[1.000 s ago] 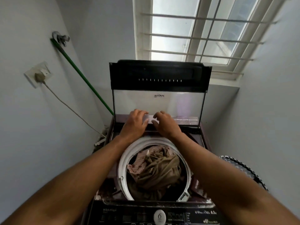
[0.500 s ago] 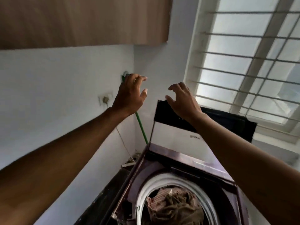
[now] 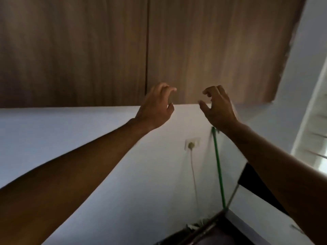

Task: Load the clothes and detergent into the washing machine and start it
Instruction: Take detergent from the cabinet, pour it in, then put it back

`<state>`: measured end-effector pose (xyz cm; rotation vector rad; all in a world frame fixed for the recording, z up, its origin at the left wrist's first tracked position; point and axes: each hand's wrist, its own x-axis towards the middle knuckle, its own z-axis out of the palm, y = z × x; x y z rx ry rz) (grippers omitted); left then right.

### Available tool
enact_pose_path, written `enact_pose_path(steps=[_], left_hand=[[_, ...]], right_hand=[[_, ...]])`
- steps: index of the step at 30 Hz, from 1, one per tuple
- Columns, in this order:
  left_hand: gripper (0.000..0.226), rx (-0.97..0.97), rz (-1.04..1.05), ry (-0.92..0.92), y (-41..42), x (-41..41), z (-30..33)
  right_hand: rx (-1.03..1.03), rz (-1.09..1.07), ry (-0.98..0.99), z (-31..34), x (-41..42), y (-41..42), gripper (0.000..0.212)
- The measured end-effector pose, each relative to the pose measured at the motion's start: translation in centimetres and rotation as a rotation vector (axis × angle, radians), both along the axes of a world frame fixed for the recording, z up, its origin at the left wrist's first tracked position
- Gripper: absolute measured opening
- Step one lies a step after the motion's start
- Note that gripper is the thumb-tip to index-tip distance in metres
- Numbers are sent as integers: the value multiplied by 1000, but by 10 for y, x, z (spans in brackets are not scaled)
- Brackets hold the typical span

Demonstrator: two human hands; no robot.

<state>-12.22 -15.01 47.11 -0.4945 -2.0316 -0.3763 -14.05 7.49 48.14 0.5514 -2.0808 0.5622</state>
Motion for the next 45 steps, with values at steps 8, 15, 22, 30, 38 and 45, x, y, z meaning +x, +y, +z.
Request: enact_pose_path(steps=[8,15,22,30,38,45], left_hand=[[45,-30,208,47,-75,48,34],[65,-188,404,78,-110,47,46],[153,-399,722,-111,-124,14,41],[138,-341,829,60,-115,-1,27],[115,-420,1012,17,-98,-2,26],[104,-373,927,50,-82,15,20]], right_hand=[[5,168,35,37,3,-84,30],[142,194,84,39,-1,-149,61],[354,229,48,25,-25,-195,135],[350,-49,269,1,-41,-218,117],[352,-31,183,0,-30,-220,111],[-14,395,-22,33,12,-172,66]])
